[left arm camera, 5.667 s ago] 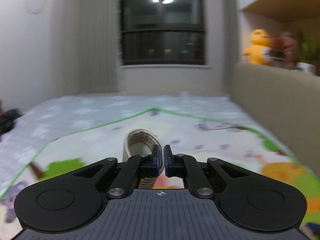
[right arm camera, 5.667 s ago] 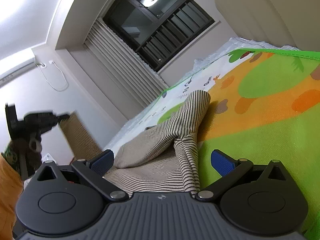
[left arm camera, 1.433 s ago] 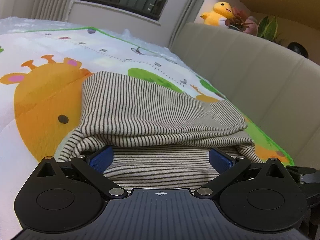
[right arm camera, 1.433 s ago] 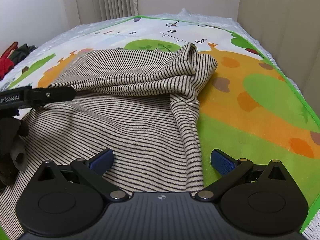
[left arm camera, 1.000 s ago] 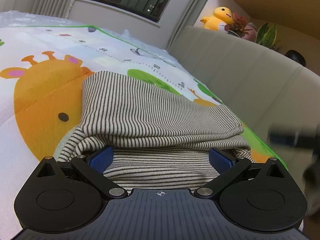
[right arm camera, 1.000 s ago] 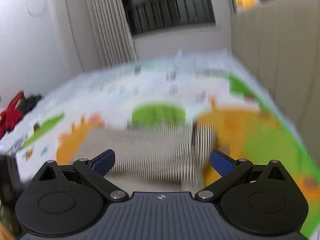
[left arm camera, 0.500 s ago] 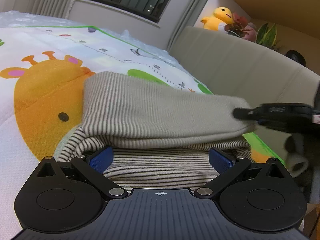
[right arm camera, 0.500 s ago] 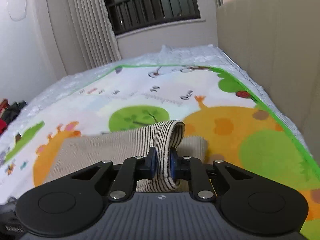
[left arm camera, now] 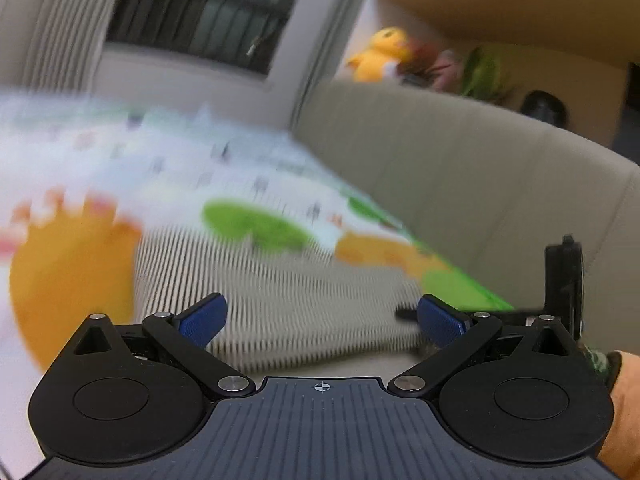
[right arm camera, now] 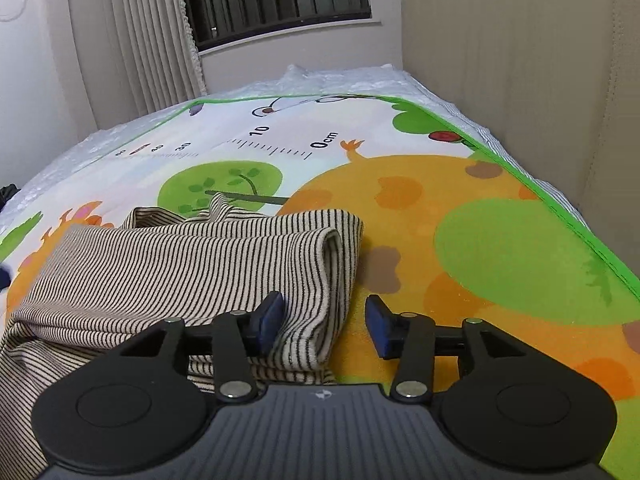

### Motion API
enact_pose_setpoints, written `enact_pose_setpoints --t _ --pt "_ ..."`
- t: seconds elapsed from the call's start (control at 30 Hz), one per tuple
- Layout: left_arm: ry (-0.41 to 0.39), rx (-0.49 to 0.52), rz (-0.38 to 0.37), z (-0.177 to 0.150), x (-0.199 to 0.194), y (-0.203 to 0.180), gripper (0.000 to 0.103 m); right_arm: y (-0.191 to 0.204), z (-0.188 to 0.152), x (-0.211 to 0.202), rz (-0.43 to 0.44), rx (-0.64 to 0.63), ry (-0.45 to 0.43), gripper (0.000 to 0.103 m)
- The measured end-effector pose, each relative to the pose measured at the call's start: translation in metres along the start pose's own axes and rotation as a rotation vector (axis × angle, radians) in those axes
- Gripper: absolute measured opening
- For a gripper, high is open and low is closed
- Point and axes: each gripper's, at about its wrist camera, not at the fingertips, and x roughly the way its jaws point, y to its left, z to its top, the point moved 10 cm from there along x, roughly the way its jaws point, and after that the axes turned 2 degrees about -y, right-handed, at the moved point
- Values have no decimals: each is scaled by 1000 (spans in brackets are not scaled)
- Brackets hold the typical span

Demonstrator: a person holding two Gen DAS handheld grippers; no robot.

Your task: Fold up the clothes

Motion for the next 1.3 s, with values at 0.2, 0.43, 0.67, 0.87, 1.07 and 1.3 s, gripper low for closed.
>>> enact_pose_setpoints --t 0.2,0.43,0.67,0.87,1.07,1.3 --pt "114 -69 18 -36 40 31 103 4 40 -30 60 8 -41 45" --pt "99 -51 25 -38 39 28 103 61 91 18 158 -55 -27 44" --pt "78 -82 1 -35 37 31 103 79 62 115 107 -54 149 47" --pt "70 -97 -10 -34 36 32 103 91 59 109 85 -160 127 27" --pt "71 -98 -10 -33 37 32 103 98 64 89 100 -180 120 12" --pt "-21 -259 -87 -12 -11 47 103 118 71 -23 309 -128 16 10"
